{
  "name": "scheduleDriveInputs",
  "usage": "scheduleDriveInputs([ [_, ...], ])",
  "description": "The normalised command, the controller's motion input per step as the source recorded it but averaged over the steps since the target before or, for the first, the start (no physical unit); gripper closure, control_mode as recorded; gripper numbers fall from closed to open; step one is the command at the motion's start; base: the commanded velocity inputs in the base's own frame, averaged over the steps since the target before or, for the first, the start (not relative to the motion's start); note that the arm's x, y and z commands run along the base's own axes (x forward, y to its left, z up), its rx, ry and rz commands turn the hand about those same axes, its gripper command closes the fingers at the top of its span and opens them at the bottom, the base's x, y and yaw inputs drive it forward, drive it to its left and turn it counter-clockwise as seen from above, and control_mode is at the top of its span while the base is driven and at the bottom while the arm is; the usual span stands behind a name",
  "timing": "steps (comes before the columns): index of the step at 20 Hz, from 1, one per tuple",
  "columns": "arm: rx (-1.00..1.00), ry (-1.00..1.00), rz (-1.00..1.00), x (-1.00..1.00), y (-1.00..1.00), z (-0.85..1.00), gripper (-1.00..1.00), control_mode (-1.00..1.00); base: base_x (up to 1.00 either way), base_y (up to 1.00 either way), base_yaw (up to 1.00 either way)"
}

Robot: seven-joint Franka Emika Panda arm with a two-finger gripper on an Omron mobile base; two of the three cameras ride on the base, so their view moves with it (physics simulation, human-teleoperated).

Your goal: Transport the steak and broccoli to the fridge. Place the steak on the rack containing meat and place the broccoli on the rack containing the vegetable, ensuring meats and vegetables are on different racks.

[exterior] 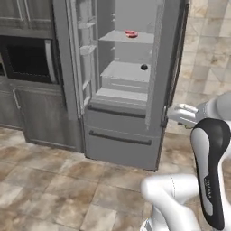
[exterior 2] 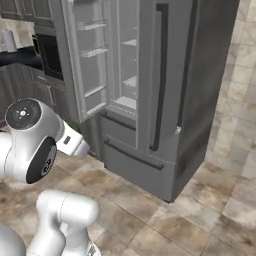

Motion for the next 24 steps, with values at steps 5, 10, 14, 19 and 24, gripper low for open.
scheduleDriveInputs([
  [5, 0.0, 0.0, 0.0, 0.0, 0.0, 0.0, 1.0, 1.0, 0.8, 1.0, -0.28],
  [10, 0.0, 0.0, 0.0, 0.0, 0.0, 0.0, 1.0, 1.0, 0.51, 0.51, -0.31],
  [14, 0.0, 0.0, 0.0, 0.0, 0.0, 0.0, 1.0, 1.0, 0.45, 0.0, -0.37],
  [19, 0.0, 0.0, 0.0, 0.0, 0.0, 0.0, 1.0, 1.0, 0.53, 0.23, -0.48],
  [24, 0.0, 0.0, 0.0, 0.0, 0.0, 0.0, 1.0, 1.0, 0.59, 0.26, -0.52],
])
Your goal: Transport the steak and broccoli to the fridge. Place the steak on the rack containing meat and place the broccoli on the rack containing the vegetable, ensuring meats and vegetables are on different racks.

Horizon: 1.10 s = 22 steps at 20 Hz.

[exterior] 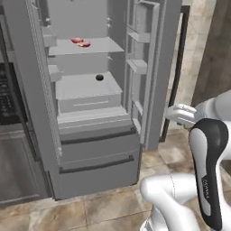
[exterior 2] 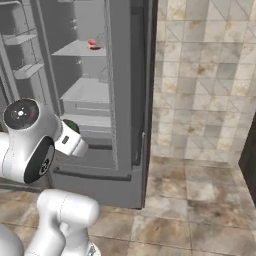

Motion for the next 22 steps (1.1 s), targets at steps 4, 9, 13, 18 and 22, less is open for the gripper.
scheduleDriveInputs([
  [4, 0.0, 0.0, 0.0, 0.0, 0.0, 0.0, 1.0, 1.0, 0.24, 0.38, -0.16],
  [9, 0.0, 0.0, 0.0, 0.0, 0.0, 0.0, 1.0, 1.0, 0.05, 0.53, 0.0],
  [13, 0.0, 0.0, 0.0, 0.0, 0.0, 0.0, 1.0, 1.0, 0.18, 0.44, 0.0],
  [18, 0.0, 0.0, 0.0, 0.0, 0.0, 0.0, 1.0, 1.0, 0.46, 0.21, 0.01],
  [22, 0.0, 0.0, 0.0, 0.0, 0.0, 0.0, 1.0, 1.0, 0.74, 0.36, 0.0],
])
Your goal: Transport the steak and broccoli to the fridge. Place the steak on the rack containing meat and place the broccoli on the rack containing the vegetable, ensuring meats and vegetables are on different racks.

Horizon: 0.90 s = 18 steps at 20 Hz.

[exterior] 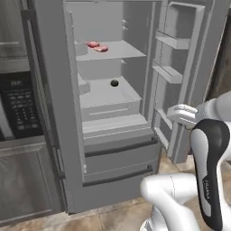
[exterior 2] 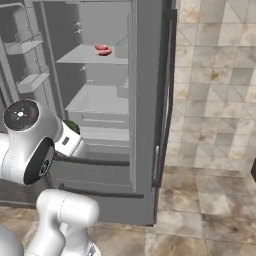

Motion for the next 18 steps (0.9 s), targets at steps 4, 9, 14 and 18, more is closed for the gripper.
scheduleDriveInputs([
  [4, 0.0, 0.0, 0.0, 0.0, 0.0, 0.0, 1.0, 1.0, 0.73, 0.32, 0.01],
  [9, 0.0, 0.0, 0.0, 0.0, 0.0, 0.0, 1.0, 1.0, 0.78, -0.13, 0.05],
  [14, 0.0, 0.0, 0.0, 0.0, 0.0, 0.0, 1.0, 1.0, 0.98, 0.2, 0.0],
  [18, 0.0, 0.0, 0.0, 0.0, 0.0, 0.0, 1.0, 1.0, 0.91, 0.05, 0.01],
])
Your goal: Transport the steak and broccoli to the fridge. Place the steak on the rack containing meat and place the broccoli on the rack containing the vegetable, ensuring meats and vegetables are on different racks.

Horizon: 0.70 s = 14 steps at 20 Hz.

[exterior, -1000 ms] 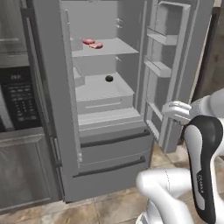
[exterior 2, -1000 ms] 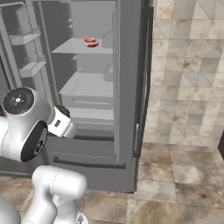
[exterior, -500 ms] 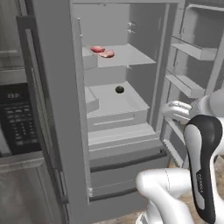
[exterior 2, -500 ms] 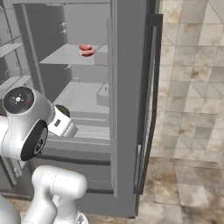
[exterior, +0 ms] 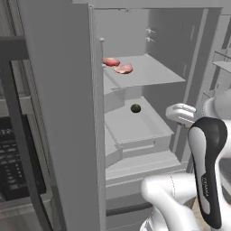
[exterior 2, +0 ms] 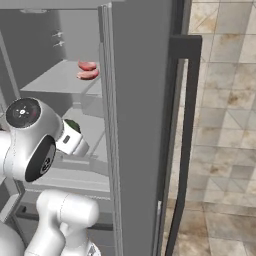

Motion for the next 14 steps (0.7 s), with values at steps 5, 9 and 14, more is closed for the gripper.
scheduleDriveInputs([
  [5, 0.0, 0.0, 0.0, 0.0, 0.0, 0.0, 1.0, 1.0, 0.78, 0.55, 0.0],
  [9, 0.0, 0.0, 0.0, 0.0, 0.0, 0.0, 1.0, 1.0, 0.53, 0.41, 0.04],
  [14, 0.0, 0.0, 0.0, 0.0, 0.0, 0.0, 1.0, 1.0, 0.25, 0.2, 0.11],
])
